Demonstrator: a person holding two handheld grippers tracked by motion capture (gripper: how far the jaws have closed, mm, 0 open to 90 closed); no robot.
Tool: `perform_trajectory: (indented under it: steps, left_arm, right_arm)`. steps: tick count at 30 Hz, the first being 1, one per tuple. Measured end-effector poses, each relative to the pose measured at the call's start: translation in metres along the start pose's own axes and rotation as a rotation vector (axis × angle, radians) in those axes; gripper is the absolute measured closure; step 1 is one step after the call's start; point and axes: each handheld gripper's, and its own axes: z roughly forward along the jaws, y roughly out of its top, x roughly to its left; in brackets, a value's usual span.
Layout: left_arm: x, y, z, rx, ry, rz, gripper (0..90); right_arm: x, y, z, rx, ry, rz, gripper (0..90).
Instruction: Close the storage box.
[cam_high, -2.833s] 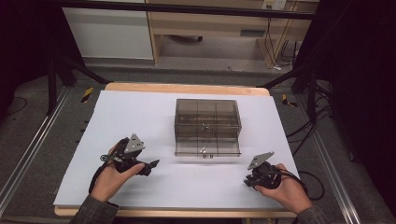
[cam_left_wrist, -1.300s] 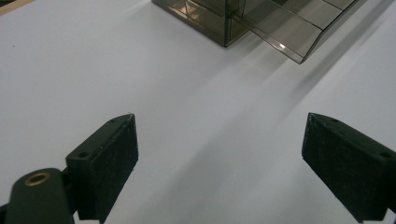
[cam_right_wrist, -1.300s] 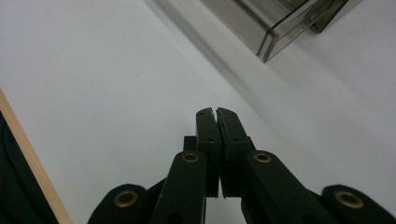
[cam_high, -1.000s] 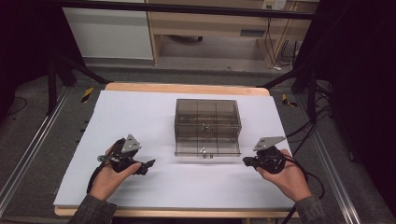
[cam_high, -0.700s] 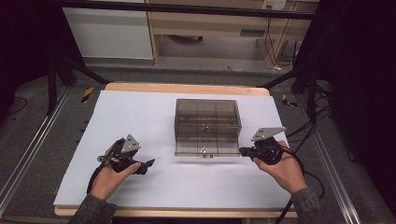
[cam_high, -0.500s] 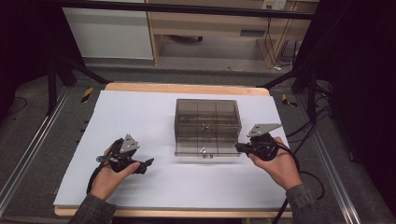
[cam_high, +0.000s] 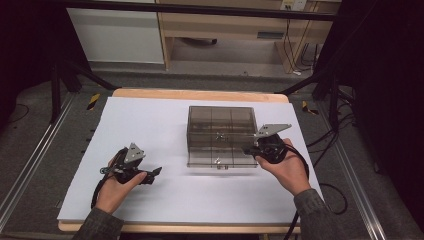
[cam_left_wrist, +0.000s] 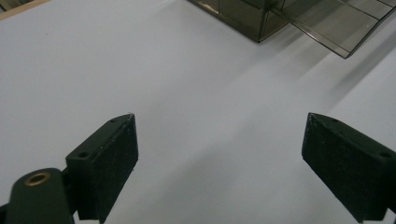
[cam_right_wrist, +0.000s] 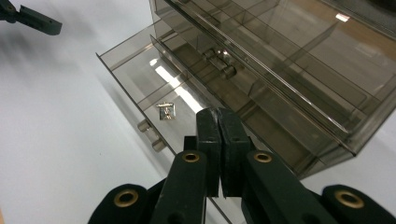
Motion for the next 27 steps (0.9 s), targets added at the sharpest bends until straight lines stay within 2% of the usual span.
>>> perform_trajectory:
  steps: [18, 27]
  left_arm:
    - [-0.002, 0.0, 0.001, 0.003, -0.01, 0.006, 10.6]
    - [-0.003, 0.001, 0.002, 0.003, -0.016, 0.009, 10.6]
  right_arm:
    - [0.014, 0.019, 0.04, -0.006, 0.037, -0.003, 88.8]
    - [0.021, 0.021, 0.058, 0.028, 0.028, -0.03, 88.6]
